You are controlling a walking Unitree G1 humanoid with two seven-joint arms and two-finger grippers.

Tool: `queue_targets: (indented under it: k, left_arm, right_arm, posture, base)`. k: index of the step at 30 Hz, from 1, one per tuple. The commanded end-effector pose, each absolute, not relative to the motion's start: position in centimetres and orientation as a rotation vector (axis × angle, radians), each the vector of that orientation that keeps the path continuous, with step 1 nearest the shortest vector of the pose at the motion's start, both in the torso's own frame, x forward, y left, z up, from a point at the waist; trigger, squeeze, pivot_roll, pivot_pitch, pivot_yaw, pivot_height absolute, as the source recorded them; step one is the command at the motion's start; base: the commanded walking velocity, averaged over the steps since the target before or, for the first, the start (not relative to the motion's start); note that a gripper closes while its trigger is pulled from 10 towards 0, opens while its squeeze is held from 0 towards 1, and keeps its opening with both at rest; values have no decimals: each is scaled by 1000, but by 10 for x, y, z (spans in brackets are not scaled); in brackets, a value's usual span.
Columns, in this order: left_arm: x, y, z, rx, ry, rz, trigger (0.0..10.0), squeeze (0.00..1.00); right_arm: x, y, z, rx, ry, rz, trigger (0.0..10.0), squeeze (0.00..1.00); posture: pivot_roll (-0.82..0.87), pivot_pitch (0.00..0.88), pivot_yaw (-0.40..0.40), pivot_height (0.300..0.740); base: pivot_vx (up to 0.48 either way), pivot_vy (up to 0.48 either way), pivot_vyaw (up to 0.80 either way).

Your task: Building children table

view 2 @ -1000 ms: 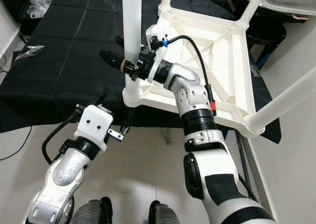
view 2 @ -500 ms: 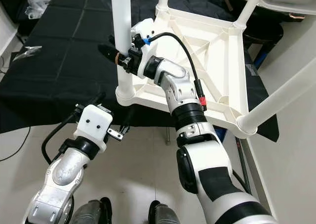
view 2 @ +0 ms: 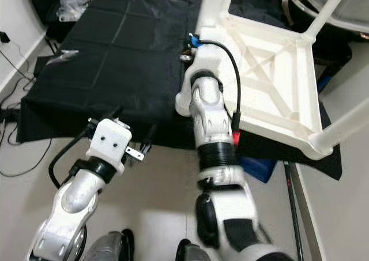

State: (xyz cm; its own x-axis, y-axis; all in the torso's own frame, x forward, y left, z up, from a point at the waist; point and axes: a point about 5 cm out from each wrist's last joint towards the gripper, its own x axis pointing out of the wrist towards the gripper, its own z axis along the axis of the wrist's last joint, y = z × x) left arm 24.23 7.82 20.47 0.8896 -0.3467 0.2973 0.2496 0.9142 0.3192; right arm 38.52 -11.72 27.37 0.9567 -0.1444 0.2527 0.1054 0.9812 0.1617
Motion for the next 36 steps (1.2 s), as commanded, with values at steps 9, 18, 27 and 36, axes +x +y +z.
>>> queue_targets:
  k: [9,18,27,36]
  left_arm:
    - [242,79,200,279,-338,-319,10000,0]
    - [241,77,199,275,-336,-320,10000,0]
    - [241,78,199,279,-338,-318,10000,0]
    - [240,78,199,283,-339,-319,10000,0]
  right_arm:
    - [378,-90,271,344,-214,-59,10000,0]
    - [384,-83,274,259,-242,248,10000,0]
    - [377,-88,276,243,-244,846,10000,0]
    - [364,-94,276,220,-204,1209,10000,0]
  posture:
    - [184,216,-86,740]
    - [185,211,-85,740]
    - [195,195,-90,740]
    - [202,191,-92,740]
  base:
    - [0,0,0]
    - [0,0,0]
    - [0,0,0]
    - [0,0,0]
